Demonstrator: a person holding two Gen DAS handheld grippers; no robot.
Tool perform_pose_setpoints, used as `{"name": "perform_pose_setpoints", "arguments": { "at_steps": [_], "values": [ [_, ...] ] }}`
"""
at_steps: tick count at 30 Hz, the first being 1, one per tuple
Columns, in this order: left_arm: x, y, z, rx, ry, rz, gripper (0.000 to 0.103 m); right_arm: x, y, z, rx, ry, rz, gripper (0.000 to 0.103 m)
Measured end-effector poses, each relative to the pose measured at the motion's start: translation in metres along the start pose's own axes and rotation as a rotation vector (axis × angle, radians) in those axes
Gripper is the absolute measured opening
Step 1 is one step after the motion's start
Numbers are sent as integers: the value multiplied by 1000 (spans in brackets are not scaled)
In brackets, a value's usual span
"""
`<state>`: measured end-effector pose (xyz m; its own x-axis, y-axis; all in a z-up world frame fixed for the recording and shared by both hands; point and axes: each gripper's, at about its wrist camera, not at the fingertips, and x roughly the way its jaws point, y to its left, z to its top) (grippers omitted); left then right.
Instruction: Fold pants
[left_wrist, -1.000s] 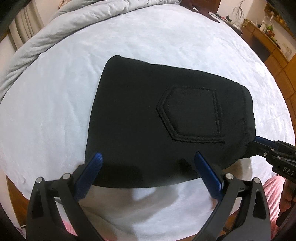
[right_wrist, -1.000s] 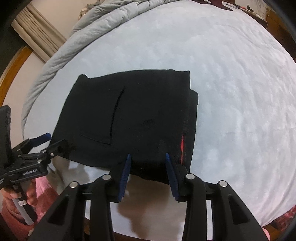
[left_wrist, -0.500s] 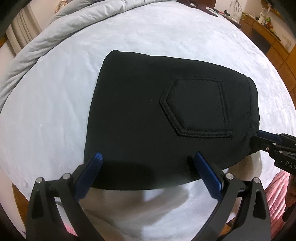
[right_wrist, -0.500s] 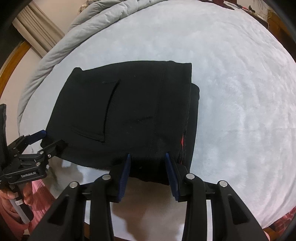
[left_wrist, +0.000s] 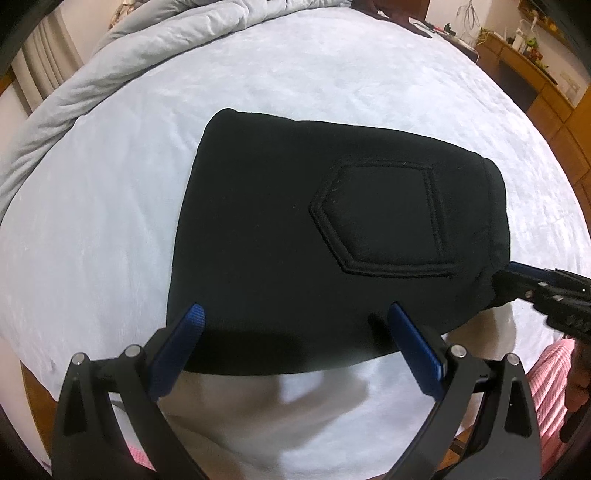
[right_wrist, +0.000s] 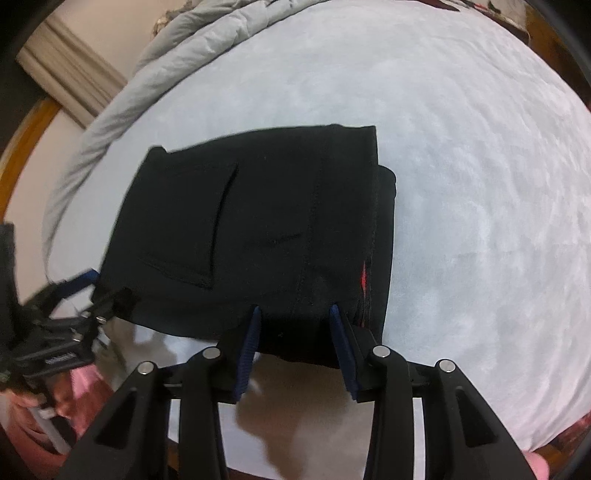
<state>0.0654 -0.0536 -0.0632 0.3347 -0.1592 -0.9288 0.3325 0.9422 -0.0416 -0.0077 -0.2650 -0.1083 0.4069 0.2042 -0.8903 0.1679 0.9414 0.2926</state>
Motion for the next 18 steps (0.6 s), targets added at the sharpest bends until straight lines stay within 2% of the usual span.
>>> {"name": "perform_pose_setpoints", "arguments": {
  "at_steps": [3,4,6,8,12,15,18],
  "values": [
    [0,6,2,-7,10,19,98,-9,-7,1,48,-4,21,47],
    [0,10,2,-16,11,27,98,-11,-11,2,65,-5,7,52],
    [-1,21,4,-43,6,42,98,-14,-19,1,78,-3,-14,54],
    [0,31,5,-64,11,58,98,-12,-28,1,99,21,14,56],
    [7,42,6,-93,43,42,99,-3,-29,1,120,42,97,60],
    [11,43,6,-99,59,29,99,7,-25,2,112,55,78,63],
    [13,41,6,-90,62,24,100,10,-20,4,90,53,61,61]
  ]
}}
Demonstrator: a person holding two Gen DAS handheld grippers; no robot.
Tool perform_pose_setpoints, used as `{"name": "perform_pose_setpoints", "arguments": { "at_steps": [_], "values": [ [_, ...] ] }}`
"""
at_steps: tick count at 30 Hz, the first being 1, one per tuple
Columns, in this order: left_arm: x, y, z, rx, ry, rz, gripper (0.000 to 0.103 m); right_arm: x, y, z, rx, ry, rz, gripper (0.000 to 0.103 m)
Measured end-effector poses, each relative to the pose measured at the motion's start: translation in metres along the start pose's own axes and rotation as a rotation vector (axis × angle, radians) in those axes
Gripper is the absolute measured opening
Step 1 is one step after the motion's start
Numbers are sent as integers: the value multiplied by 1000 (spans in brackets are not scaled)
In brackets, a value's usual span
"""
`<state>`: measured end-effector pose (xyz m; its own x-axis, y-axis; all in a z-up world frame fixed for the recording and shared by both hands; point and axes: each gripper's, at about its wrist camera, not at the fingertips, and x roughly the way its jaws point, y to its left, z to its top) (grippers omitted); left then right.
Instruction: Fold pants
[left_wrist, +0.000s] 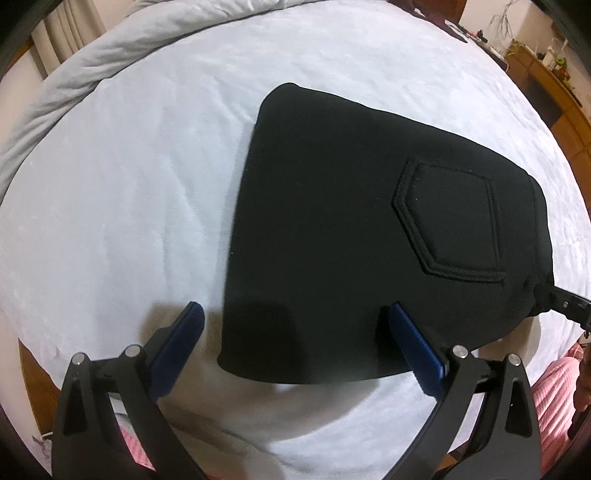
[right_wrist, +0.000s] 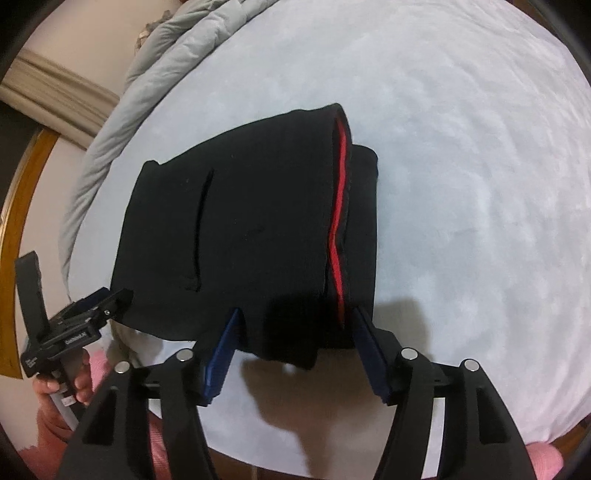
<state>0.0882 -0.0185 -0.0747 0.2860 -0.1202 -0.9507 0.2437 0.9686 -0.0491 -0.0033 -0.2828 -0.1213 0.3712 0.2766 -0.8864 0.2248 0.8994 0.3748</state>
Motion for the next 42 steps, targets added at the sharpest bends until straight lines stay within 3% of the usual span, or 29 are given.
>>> {"name": "perform_pose_setpoints", "arguments": {
  "at_steps": [3,4,5,8,14,20,27,30,33,36,40,42],
  "values": [
    [1,-1,-3,-3,4,-6,100,0,3,0,-32,-7,-15,46],
    [2,-1,-3,-6,6,-9,100,-1,6,0,-53,-15,-19,38],
    [2,0,-3,-11,9,-13,100,-2,8,0,-68,-21,-23,23],
    [2,2,-1,-21,13,-22,100,-13,14,3,-104,-48,-38,17],
    [-5,6,3,-12,-22,-24,100,-35,1,11,-76,-78,-24,16],
    [9,3,0,1,6,-2,100,-15,-3,7,-80,-52,-27,16],
    [-1,-4,7,18,-34,0,100,-7,8,12,-119,-61,-20,17],
    [3,-17,8,36,-20,5,100,0,5,14,-121,-30,-40,20],
    [0,-20,6,60,-34,14,100,-7,-2,18,-95,-17,-9,33],
    [-7,-20,8,62,-51,12,100,-26,-1,25,-82,-65,-8,36],
    [-18,-31,3,63,-79,6,100,-51,24,50,-162,-173,-21,36],
    [-20,-34,7,72,-92,4,100,-48,36,62,-194,-176,-13,36]
  ]
}}
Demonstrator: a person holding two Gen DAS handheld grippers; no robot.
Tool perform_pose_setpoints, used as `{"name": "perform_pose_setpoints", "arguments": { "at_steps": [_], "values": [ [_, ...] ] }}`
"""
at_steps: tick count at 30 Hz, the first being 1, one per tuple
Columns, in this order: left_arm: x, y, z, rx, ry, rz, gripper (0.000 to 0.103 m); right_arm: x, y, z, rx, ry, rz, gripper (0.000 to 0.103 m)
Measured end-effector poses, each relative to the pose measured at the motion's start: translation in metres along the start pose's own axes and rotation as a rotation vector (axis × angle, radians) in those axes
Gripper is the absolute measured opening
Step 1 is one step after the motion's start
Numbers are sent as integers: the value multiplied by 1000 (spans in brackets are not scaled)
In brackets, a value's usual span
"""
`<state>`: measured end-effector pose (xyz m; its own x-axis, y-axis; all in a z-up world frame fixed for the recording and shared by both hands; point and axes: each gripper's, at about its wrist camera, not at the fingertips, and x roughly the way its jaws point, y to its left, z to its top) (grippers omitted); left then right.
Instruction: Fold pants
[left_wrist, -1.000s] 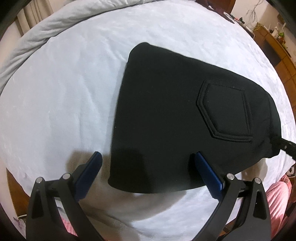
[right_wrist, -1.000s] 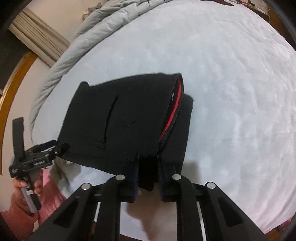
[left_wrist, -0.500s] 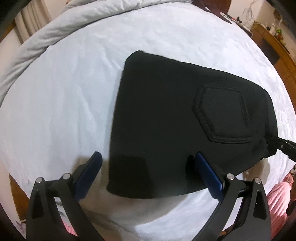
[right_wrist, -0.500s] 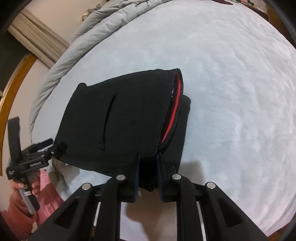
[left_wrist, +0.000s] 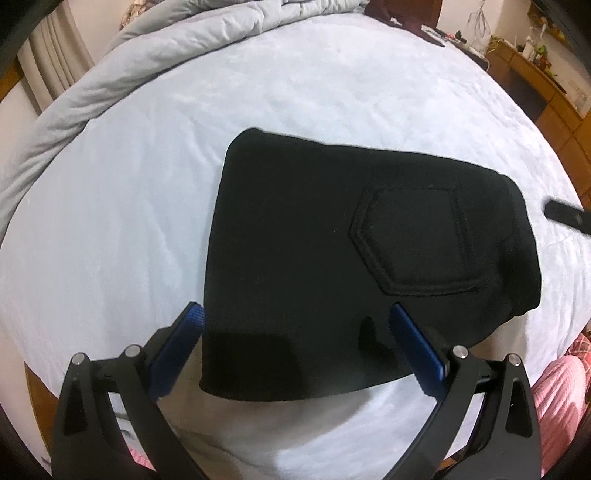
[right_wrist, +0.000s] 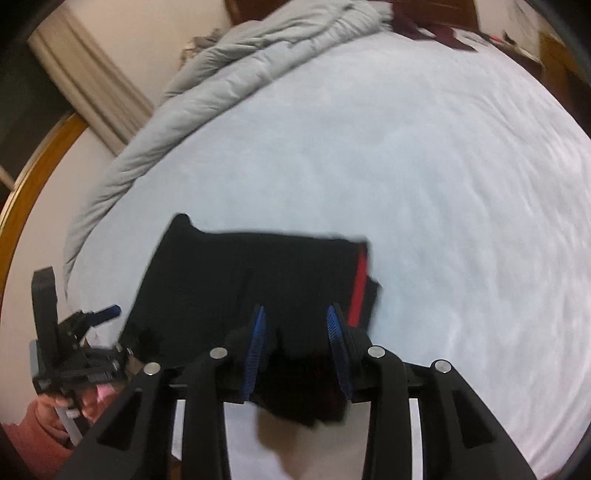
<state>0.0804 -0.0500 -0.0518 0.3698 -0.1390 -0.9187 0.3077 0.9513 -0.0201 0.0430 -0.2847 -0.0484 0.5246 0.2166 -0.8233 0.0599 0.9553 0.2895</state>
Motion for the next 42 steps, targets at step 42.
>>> {"name": "perform_pose_setpoints", "arguments": {
  "at_steps": [42],
  "values": [
    [81,60,33,-120,274,-376,100,53,-90,-52,276,216,285,65]
  ]
}}
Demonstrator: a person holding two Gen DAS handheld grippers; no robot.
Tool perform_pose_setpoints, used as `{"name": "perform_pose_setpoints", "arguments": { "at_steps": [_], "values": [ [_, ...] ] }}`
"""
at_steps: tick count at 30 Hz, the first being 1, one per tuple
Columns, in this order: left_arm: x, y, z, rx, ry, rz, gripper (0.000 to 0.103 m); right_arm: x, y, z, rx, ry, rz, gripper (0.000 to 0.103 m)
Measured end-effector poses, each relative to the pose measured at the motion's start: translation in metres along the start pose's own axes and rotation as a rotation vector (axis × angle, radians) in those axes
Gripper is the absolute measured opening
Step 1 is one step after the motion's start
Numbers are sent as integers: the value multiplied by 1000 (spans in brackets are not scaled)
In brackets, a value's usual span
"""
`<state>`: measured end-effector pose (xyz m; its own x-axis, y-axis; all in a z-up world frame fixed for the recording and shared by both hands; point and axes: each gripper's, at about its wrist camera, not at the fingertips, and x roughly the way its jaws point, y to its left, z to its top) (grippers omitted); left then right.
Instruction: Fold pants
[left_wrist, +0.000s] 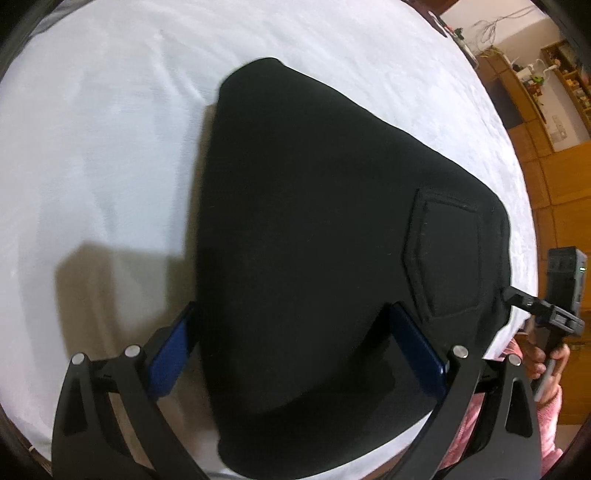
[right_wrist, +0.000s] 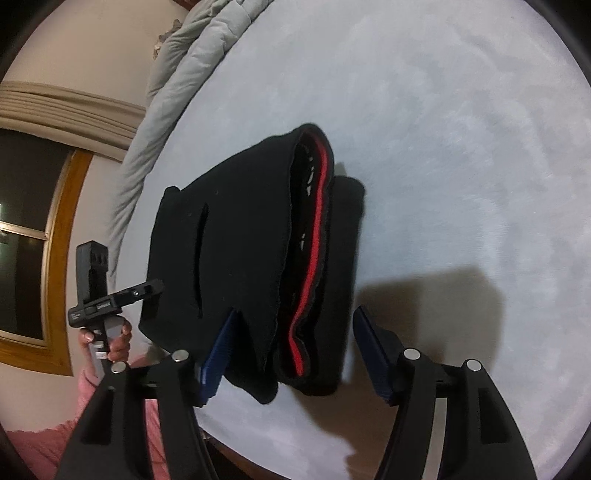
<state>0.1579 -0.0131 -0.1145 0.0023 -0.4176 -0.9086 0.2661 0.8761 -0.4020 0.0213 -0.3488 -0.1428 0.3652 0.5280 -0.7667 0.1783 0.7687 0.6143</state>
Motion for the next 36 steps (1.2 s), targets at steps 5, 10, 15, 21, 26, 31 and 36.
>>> {"name": "perform_pose_setpoints", "arguments": {
  "at_steps": [5,10,15,21,26,31,36],
  "values": [
    [10,-6,0,33,50,-17,100,12,-5,4,25,23,38,69],
    [23,-2,7,37,121,-65,101,24,-13,7,53,57,75,70],
    [27,-10,6,20,152,-72,99,32,-11,11,58,62,92,62],
    [15,-19,10,47,61,-75,42,15,-5,2,34,-5,153,35],
    [5,-17,13,-6,28,-109,20,-1,7,3,4,-49,185,32],
    [-12,-30,25,4,-50,-173,18,-24,20,15,-47,-103,158,32],
    [-12,-72,62,55,-128,-193,18,-54,21,51,-64,-180,125,32]
  ]
}}
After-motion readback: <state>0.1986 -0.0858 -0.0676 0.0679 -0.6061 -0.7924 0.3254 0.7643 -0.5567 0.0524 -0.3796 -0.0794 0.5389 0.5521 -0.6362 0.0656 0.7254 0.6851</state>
